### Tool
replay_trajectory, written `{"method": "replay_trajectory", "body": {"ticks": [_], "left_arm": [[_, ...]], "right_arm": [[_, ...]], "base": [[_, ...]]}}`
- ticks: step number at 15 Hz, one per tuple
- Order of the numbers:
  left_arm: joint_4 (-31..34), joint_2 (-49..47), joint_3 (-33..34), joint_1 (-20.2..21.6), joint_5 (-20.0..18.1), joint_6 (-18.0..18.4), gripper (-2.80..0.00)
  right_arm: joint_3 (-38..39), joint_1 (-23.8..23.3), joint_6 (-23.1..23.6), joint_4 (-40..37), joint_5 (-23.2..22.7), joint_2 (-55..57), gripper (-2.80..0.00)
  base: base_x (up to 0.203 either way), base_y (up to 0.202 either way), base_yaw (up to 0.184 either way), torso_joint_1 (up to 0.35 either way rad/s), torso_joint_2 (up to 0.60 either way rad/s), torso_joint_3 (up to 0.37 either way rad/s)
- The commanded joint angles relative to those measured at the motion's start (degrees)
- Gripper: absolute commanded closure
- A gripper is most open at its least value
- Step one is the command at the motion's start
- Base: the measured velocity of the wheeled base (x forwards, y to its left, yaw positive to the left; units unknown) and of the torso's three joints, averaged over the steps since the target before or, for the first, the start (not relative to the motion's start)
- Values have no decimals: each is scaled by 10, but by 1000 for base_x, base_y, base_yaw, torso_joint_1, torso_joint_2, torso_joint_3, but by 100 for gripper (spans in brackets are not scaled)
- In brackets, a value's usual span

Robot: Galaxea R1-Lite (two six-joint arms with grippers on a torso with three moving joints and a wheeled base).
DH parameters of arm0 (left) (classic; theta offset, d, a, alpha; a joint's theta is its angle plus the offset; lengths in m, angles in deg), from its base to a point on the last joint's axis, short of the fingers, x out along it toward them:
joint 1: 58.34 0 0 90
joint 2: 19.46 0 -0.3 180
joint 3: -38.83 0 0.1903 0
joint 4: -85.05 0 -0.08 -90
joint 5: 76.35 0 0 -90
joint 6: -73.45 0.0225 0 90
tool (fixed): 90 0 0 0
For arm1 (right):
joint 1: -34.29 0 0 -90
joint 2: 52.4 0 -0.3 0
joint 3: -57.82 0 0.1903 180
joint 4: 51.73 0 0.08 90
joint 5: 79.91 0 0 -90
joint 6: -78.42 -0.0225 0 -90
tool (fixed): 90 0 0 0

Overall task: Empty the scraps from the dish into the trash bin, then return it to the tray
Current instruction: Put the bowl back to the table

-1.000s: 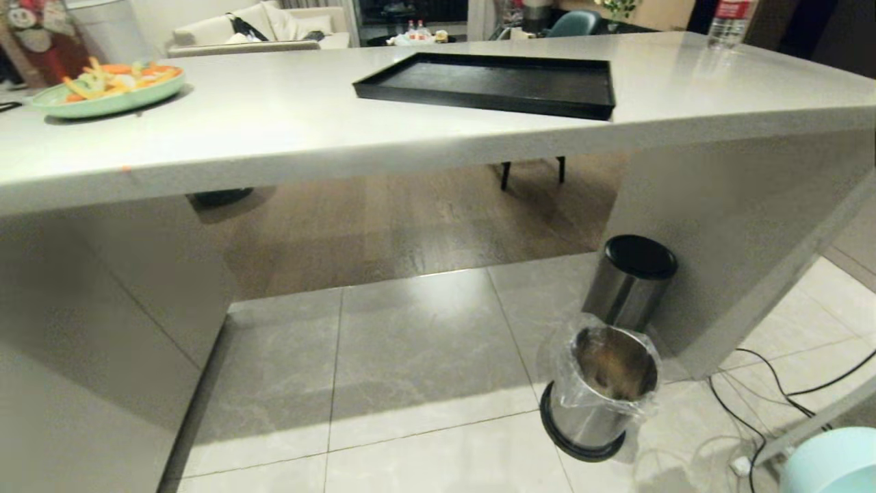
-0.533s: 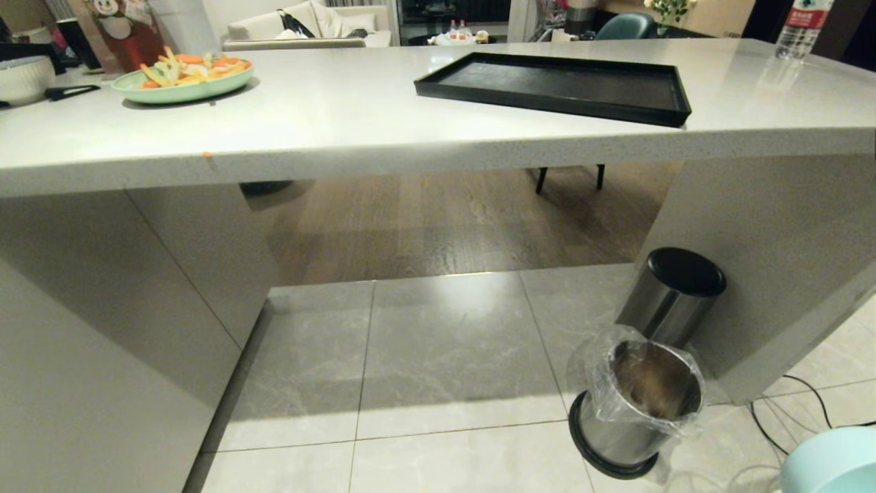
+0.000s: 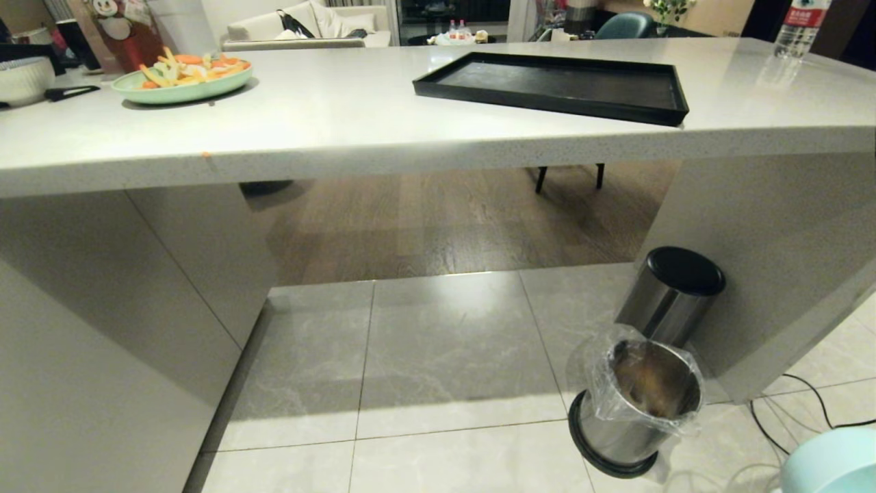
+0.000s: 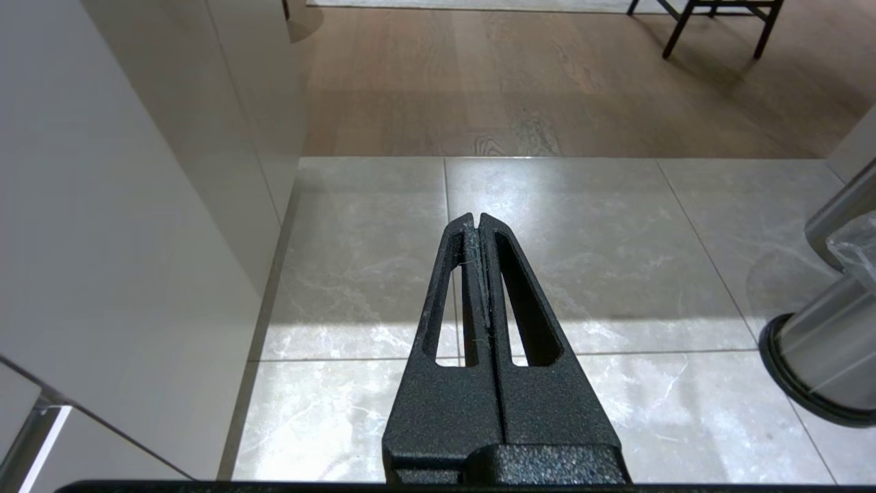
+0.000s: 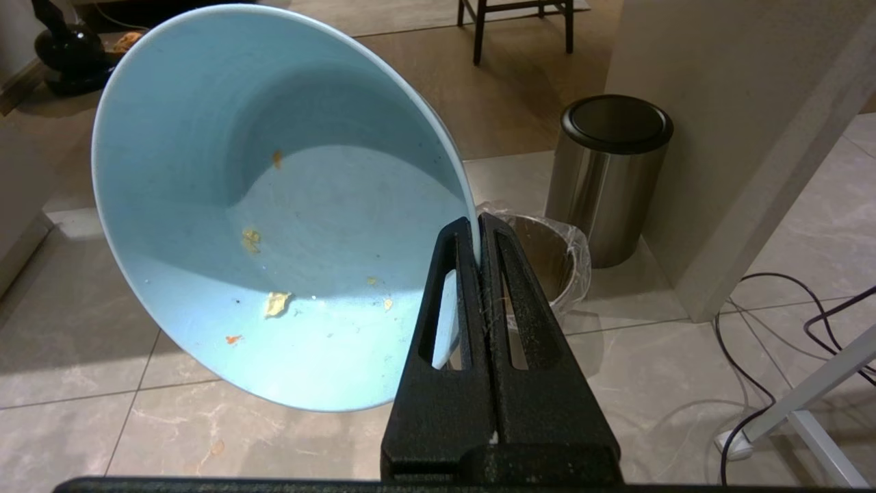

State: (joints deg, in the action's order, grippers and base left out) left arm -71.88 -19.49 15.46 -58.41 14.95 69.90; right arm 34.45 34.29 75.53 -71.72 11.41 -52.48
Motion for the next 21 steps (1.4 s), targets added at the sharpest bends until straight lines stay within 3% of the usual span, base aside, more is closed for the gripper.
{"method": "replay_trajectory", "body": {"ticks": [1,7,21], "left_arm": [[0,-1,0,1,0,-1,0],[0,-1,0,0,0,0,0],[0,-1,0,0,0,-1,0]], "right_arm": [[0,0,0,0,0,1,0],[0,0,19,-1,0,1,0],[0,0,24,-1,-1,1,0]], "base": [[0,0,0,0,0,0],[0,0,0,-4,-42,-51],[0,0,0,30,-424,-393]]}}
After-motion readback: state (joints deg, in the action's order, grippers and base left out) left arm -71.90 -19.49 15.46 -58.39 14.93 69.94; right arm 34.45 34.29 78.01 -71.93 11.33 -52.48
